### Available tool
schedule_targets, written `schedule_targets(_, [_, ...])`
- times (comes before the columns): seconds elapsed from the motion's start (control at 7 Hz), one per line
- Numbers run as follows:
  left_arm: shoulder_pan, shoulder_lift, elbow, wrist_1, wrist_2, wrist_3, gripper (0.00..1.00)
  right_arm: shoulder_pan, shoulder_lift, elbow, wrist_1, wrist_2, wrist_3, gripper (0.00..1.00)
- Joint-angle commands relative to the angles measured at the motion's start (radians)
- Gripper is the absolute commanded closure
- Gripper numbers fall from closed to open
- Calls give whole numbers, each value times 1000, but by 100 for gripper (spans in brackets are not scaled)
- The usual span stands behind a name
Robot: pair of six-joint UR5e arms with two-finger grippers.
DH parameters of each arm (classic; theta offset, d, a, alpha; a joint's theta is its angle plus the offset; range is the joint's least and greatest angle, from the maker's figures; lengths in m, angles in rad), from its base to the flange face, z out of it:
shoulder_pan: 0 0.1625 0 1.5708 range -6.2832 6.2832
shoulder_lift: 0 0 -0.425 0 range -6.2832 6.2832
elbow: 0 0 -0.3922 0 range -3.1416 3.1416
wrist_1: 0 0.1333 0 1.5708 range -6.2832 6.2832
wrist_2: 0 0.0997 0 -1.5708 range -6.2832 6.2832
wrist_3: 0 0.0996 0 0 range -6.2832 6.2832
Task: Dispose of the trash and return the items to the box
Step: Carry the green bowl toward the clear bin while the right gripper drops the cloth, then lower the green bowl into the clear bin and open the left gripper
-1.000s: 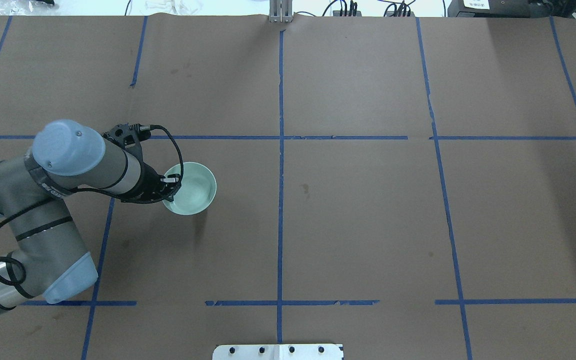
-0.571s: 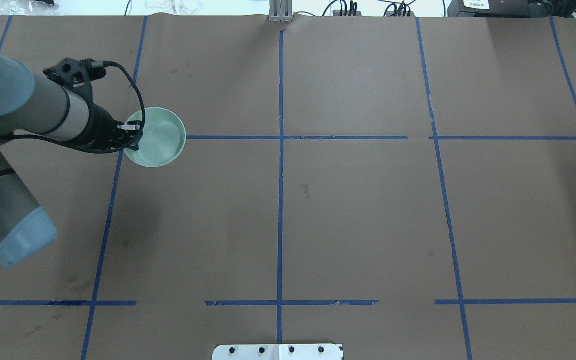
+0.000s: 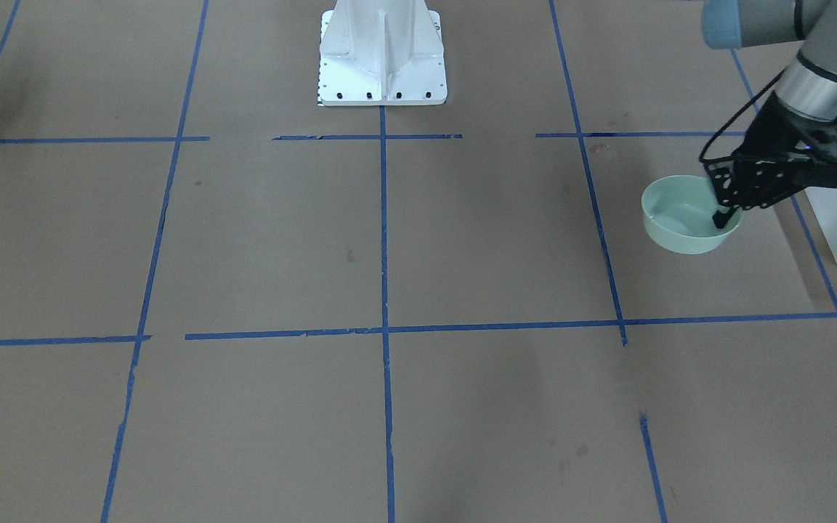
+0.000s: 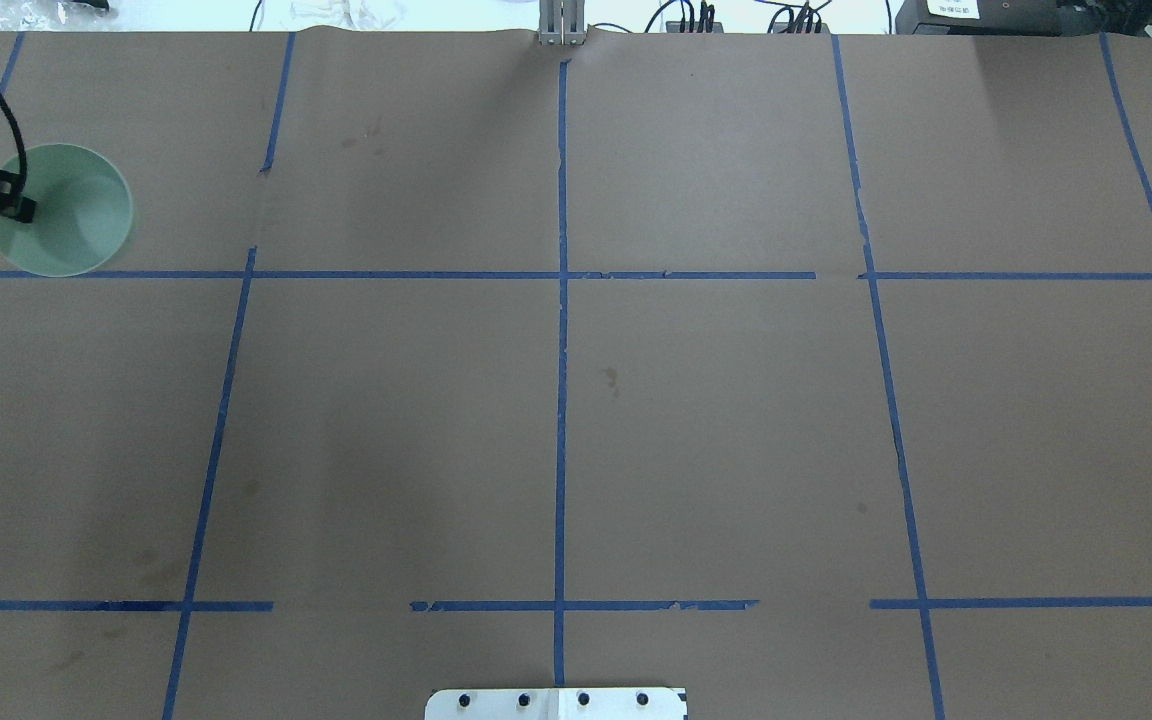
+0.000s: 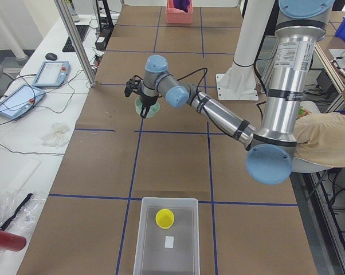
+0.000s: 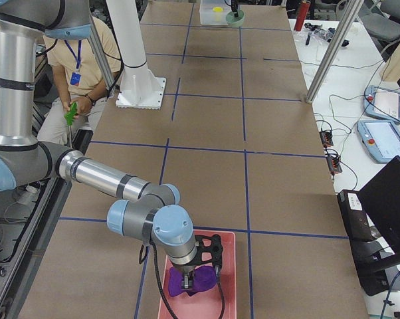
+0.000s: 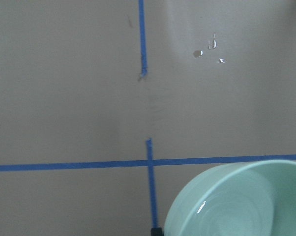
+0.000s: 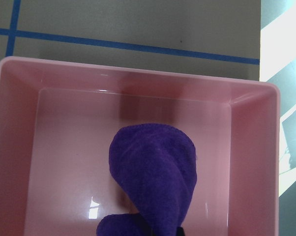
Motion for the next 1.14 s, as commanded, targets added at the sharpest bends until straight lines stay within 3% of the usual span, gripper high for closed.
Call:
schedule_targets(0.0, [-199,121,95,-8,-75,450,100,-44,4,-11,54,52,86,0])
schedule_targets(0.14, [-320,146,217,-10,-144,689,100,-91,4,18,98,91,173,0])
schedule_targets(0.43, [-464,139,485,-101,-154,954,100,-162,-1,197,111,115,359,0])
schedule_targets(0.71, [-573,133,706,-198,-151,1056,100,-231,-1,303,110,167,533,0])
schedule_targets(1.0, [-576,131,831,-223,-149,1053,100,-312,-6,388,110,215,663,0])
